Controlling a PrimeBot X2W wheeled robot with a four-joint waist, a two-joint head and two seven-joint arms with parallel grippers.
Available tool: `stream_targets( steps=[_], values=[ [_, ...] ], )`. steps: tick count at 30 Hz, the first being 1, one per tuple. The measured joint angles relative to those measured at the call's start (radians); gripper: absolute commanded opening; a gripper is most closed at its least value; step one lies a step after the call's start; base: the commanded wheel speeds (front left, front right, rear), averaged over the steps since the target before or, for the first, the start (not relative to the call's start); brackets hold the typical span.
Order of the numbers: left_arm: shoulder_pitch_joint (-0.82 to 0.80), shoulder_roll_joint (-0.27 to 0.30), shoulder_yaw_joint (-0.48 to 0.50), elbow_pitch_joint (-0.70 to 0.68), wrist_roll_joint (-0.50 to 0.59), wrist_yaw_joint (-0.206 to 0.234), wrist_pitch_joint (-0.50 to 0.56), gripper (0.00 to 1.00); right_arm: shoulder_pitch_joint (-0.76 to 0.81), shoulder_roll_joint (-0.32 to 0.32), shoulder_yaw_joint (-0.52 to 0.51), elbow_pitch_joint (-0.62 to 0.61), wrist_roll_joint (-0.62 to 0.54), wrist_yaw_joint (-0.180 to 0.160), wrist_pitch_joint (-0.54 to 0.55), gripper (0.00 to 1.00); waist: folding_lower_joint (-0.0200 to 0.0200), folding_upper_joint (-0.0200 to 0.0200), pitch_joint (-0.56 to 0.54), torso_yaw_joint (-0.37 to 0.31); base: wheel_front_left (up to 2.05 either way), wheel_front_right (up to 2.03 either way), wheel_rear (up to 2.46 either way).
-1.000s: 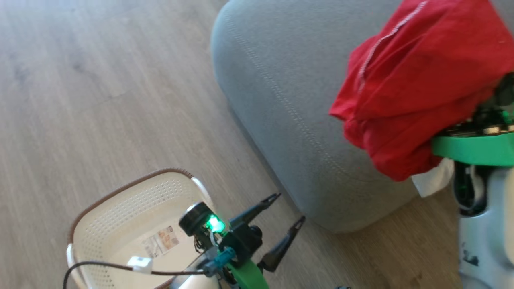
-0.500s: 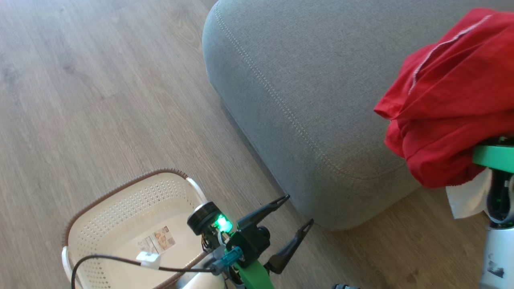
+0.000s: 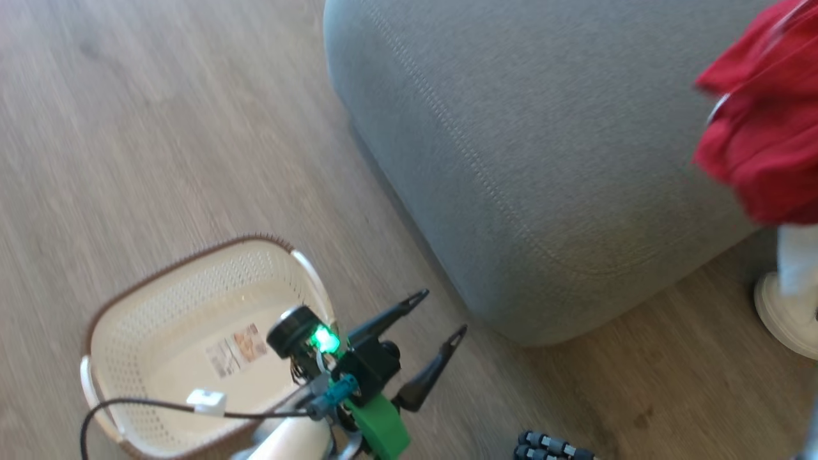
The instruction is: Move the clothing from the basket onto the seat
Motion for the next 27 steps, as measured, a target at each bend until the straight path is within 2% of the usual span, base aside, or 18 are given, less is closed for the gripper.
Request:
stream_targets(
  steps=[8, 15, 19, 22, 27],
  values=[
    [-0.105, 0.051, -0.017, -0.025, 0.000, 0.000, 0.000, 1.00, -0.189, -0.132, -0.096, 0.068, -0.003, 0.000, 0.000, 0.00, 0.0001, 0.0000, 0.143, 0.058, 0.00, 0.00, 0.00],
    [-0.175, 0.099, -0.013, -0.069, -0.025, 0.000, 0.000, 1.00, -0.420, -0.192, -0.084, 0.170, 0.027, 0.000, 0.000, 0.00, 0.0003, 0.0000, 0.283, 0.098, 0.00, 0.00, 0.00],
    [-0.194, 0.098, 0.001, -0.075, -0.054, 0.000, 0.000, 1.00, -0.580, -0.209, -0.128, 0.314, 0.152, 0.000, 0.000, 0.00, 0.0003, 0.0000, 0.350, 0.125, 0.00, 0.00, 0.00],
    [-0.203, 0.098, -0.018, -0.086, -0.054, 0.000, 0.000, 1.00, -0.640, -0.274, -0.115, 0.386, 0.120, 0.000, 0.000, 0.00, 0.0003, -0.0001, 0.392, 0.151, 0.00, 0.00, 0.00],
    [-0.229, 0.095, -0.040, -0.091, -0.054, 0.000, 0.000, 1.00, -0.733, -0.355, -0.162, 0.517, 0.041, 0.000, -0.001, 0.00, 0.0001, 0.0000, 0.445, 0.210, 0.00, 0.00, 0.00]
  ],
)
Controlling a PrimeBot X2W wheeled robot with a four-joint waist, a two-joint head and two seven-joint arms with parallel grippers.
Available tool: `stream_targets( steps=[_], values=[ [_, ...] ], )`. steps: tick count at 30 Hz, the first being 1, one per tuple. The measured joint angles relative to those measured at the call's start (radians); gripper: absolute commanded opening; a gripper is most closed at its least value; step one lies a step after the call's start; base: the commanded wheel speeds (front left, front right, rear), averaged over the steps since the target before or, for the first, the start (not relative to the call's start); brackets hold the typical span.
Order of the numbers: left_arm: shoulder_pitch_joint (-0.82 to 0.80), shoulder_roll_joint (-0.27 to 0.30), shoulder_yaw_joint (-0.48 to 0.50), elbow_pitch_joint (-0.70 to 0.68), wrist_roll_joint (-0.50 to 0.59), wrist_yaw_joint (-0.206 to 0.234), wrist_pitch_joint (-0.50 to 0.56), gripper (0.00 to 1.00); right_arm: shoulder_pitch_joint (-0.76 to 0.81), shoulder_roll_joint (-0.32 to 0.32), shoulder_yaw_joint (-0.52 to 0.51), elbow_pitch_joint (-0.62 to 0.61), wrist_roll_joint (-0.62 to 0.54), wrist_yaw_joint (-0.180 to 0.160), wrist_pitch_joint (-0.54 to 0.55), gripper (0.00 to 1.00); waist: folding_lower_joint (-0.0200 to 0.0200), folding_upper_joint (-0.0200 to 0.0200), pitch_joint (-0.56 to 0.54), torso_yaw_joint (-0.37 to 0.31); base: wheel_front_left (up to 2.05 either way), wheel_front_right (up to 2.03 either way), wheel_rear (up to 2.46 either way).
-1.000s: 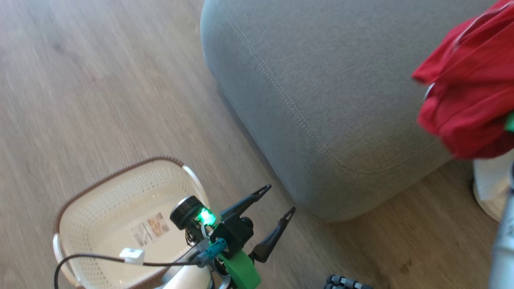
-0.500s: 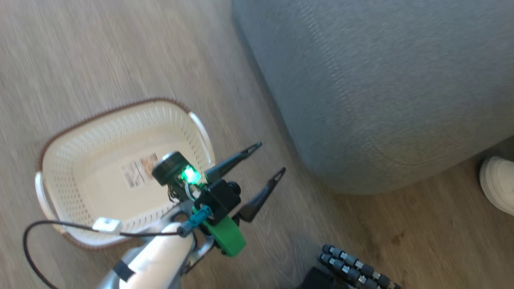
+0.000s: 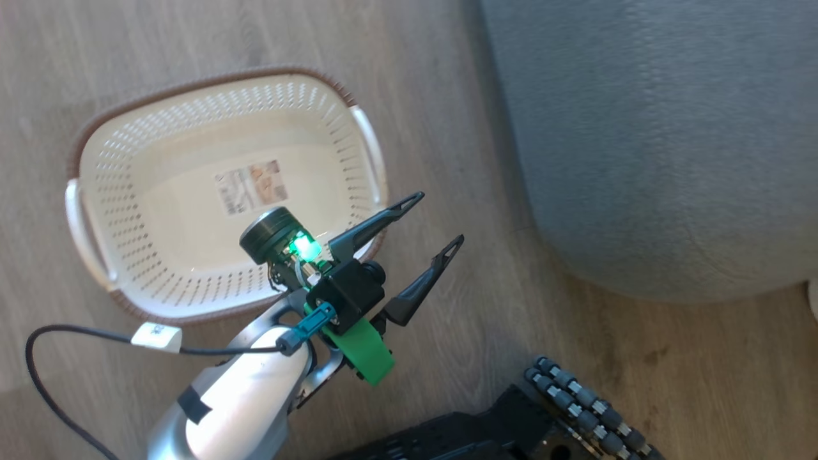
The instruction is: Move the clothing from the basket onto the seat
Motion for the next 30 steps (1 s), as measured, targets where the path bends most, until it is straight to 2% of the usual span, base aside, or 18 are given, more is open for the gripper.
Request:
stream_targets(
  steps=[4, 9, 17, 21, 29, 30],
  values=[
    [-0.003, -0.007, 0.000, -0.007, 0.000, 0.000, 0.000, 1.00, -0.031, -0.023, -0.057, 0.118, -0.067, 0.000, 0.000, 0.00, 0.0001, 0.0000, 0.035, 0.044, 0.00, 0.00, 0.00],
    [-0.006, -0.016, -0.005, 0.006, 0.000, 0.000, 0.000, 1.00, -0.037, -0.044, -0.056, 0.293, -0.126, 0.000, 0.000, 0.00, 0.0000, 0.0000, 0.067, 0.088, 0.00, 0.00, 0.00],
    [-0.043, -0.024, -0.004, 0.006, 0.000, 0.000, 0.000, 1.00, -0.082, -0.063, -0.065, 0.482, -0.212, 0.000, 0.000, 0.00, 0.0000, 0.0000, 0.091, 0.119, 0.00, 0.00, 0.00],
    [-0.042, -0.026, -0.001, 0.007, 0.000, 0.000, 0.000, 1.00, -0.085, -0.077, -0.074, 0.621, -0.269, 0.000, 0.016, 0.00, -0.0001, 0.0000, 0.085, 0.122, 0.00, 0.00, 0.00],
    [-0.042, -0.026, -0.008, 0.008, 0.000, 0.000, 0.000, 1.00, -0.085, -0.077, -0.121, 0.693, -0.323, 0.000, 0.043, 0.00, -0.0001, 0.0000, 0.071, 0.111, 0.00, 0.00, 0.00],
    [-0.042, -0.026, -0.007, 0.008, 0.000, 0.000, 0.000, 1.00, -0.085, -0.076, -0.128, 0.697, -0.332, 0.000, 0.043, 0.36, -0.0001, 0.0000, 0.068, 0.111, 0.00, 0.00, 0.00]
  ],
)
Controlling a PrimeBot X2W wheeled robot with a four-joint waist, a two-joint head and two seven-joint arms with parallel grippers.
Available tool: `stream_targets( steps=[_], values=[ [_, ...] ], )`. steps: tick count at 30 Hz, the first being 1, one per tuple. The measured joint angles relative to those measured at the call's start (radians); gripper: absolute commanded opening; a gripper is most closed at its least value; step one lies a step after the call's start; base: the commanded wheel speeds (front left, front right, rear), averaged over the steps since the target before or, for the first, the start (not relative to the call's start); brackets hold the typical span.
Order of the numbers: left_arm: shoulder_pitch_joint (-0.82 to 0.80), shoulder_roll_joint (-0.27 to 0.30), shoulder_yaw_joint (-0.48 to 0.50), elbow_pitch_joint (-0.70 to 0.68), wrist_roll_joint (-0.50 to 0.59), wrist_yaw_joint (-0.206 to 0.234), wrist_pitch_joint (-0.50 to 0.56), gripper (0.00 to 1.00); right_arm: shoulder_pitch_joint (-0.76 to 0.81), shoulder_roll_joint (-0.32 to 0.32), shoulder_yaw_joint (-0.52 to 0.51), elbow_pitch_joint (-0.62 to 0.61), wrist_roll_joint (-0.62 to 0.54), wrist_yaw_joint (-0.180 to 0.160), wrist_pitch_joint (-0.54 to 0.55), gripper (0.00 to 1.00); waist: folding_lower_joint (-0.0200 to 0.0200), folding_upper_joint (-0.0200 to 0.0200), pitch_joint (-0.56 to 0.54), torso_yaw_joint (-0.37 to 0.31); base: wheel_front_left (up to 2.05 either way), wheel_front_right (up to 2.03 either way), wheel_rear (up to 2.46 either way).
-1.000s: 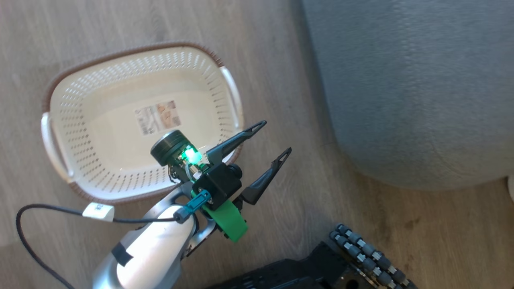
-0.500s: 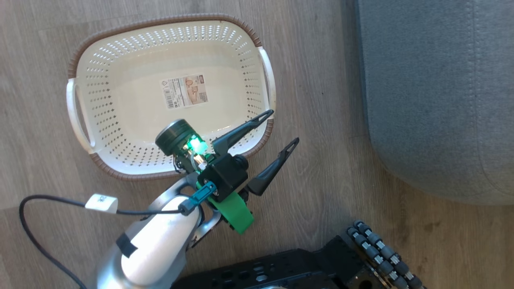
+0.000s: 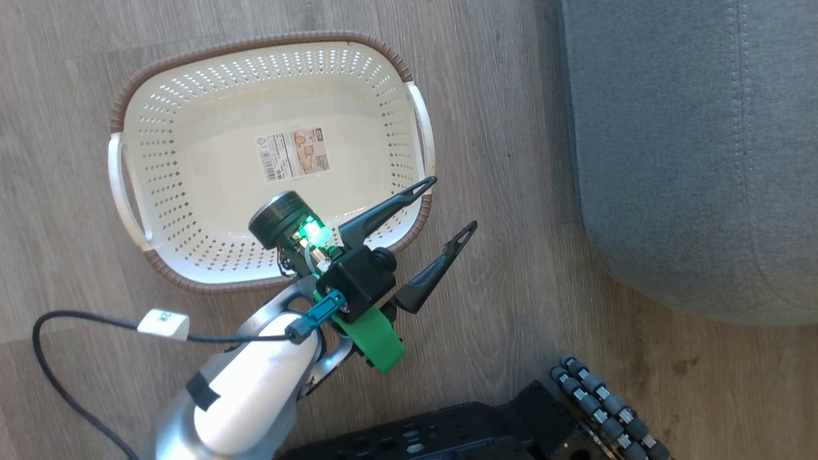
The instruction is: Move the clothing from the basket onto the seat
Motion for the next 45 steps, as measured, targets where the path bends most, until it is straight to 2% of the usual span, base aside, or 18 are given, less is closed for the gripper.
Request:
stream_targets(
  steps=[1, 4, 9, 16, 19, 23, 34, 38, 45],
  values=[
    [0.000, 0.000, 0.000, 0.000, 0.000, 0.000, 0.000, 1.00, 0.001, 0.000, -0.011, 0.002, -0.009, 0.000, 0.000, 1.00, 0.0000, 0.0000, -0.002, 0.000, 0.00, 0.00, 0.00],
    [0.000, -0.001, 0.001, 0.004, 0.000, 0.000, 0.000, 1.00, 0.002, 0.000, -0.070, 0.003, -0.034, 0.000, 0.000, 1.00, 0.0000, 0.0000, -0.012, -0.001, 0.00, 0.00, 0.00],
    [0.005, -0.005, -0.033, 0.008, 0.000, 0.000, 0.000, 1.00, 0.005, 0.006, -0.093, 0.006, -0.117, 0.000, 0.034, 1.00, 0.0000, 0.0000, -0.045, -0.002, 0.00, 0.00, 0.00],
    [0.029, -0.048, -0.060, 0.007, -0.030, 0.000, 0.000, 1.00, 0.073, 0.026, -0.112, 0.013, -0.244, 0.000, 0.211, 1.00, 0.0000, 0.0000, -0.131, 0.000, 0.00, 0.00, 0.00],
    [0.049, -0.071, -0.021, 0.007, -0.044, 0.000, 0.000, 1.00, 0.086, 0.028, -0.085, 0.014, -0.304, 0.000, 0.285, 1.00, 0.0000, 0.0000, -0.175, 0.002, 0.00, 0.00, 0.00],
    [0.053, -0.086, -0.005, 0.007, -0.044, 0.000, 0.000, 1.00, 0.086, 0.033, -0.076, 0.019, -0.321, 0.000, 0.342, 1.00, 0.0000, 0.0000, -0.239, 0.005, 0.00, 0.00, 0.00],
    [0.173, -0.114, 0.022, 0.024, -0.026, 0.000, 0.000, 1.00, 0.113, 0.038, 0.061, 0.044, -0.356, 0.000, 0.407, 1.00, -0.0001, 0.0000, -0.443, -0.001, 0.00, 0.00, 0.00],
    [0.212, -0.119, 0.060, 0.025, -0.026, 0.000, 0.000, 1.00, 0.126, 0.068, 0.123, 0.054, -0.342, 0.000, 0.405, 1.00, -0.0001, 0.0001, -0.509, -0.007, 0.00, 0.00, 0.00],
    [0.288, -0.124, 0.154, 0.024, -0.026, 0.000, 0.000, 1.00, 0.128, 0.115, 0.243, 0.057, -0.241, 0.000, 0.311, 1.00, -0.0001, 0.0001, -0.619, -0.021, 0.00, 0.00, 0.00]
  ],
)
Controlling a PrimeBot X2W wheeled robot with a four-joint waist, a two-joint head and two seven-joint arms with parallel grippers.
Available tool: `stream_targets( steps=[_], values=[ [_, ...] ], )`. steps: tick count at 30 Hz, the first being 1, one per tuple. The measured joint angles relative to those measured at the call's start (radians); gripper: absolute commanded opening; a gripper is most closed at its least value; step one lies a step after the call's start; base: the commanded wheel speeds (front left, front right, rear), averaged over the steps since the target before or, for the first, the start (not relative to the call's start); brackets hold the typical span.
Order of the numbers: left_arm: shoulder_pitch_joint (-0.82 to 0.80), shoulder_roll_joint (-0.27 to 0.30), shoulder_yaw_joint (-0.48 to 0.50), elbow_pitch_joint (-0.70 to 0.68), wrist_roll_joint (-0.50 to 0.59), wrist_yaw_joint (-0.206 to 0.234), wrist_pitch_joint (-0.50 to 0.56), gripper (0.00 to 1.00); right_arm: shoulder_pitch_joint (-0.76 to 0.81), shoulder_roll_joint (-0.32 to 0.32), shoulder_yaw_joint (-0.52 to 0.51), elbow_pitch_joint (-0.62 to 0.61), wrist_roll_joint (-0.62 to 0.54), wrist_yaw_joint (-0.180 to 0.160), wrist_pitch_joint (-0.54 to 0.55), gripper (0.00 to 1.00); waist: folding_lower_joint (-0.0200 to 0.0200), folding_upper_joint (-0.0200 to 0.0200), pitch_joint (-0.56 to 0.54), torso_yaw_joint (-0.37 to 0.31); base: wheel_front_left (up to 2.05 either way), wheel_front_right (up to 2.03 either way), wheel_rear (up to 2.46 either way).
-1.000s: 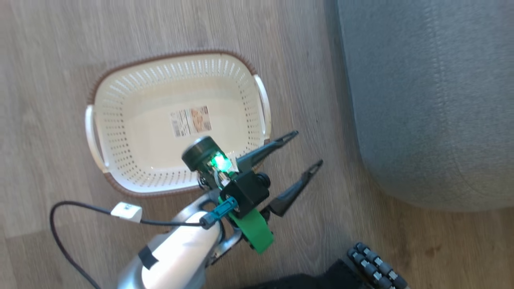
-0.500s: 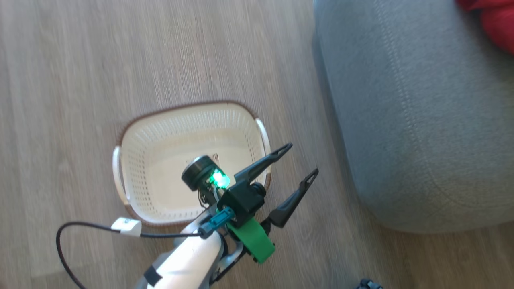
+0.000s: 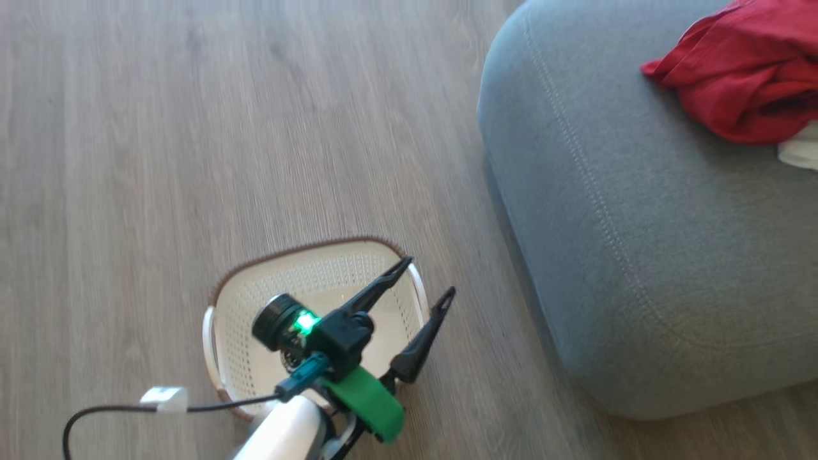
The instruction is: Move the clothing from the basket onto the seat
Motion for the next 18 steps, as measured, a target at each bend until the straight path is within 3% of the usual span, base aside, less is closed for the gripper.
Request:
stream_targets(
  steps=[7, 11, 13, 18],
  values=[
    [0.067, -0.006, 0.121, -0.034, 0.001, 0.004, 0.000, 1.00, 0.043, 0.008, 0.220, 0.001, 0.063, 0.000, -0.304, 1.00, 0.0000, 0.0000, -0.077, -0.003, 0.00, 0.00, 0.00],
    [0.085, -0.007, 0.155, -0.042, 0.001, 0.011, 0.000, 1.00, 0.044, 0.012, 0.278, -0.020, 0.114, 0.000, -0.345, 1.00, 0.0000, 0.0000, -0.088, 0.008, 0.00, 0.00, 0.00],
    [0.092, -0.007, 0.176, -0.045, -0.002, 0.024, 0.000, 1.00, 0.070, 0.033, 0.328, -0.118, 0.157, 0.000, -0.346, 1.00, 0.0000, 0.0000, -0.092, 0.017, 0.00, 0.00, 0.00],
    [0.103, -0.008, 0.248, -0.065, -0.020, 0.073, 0.000, 1.00, 0.242, 0.070, 0.492, -0.514, 0.332, 0.000, -0.350, 1.00, 0.0000, 0.0000, -0.096, 0.037, 0.00, 0.00, 0.00]
  ],
)
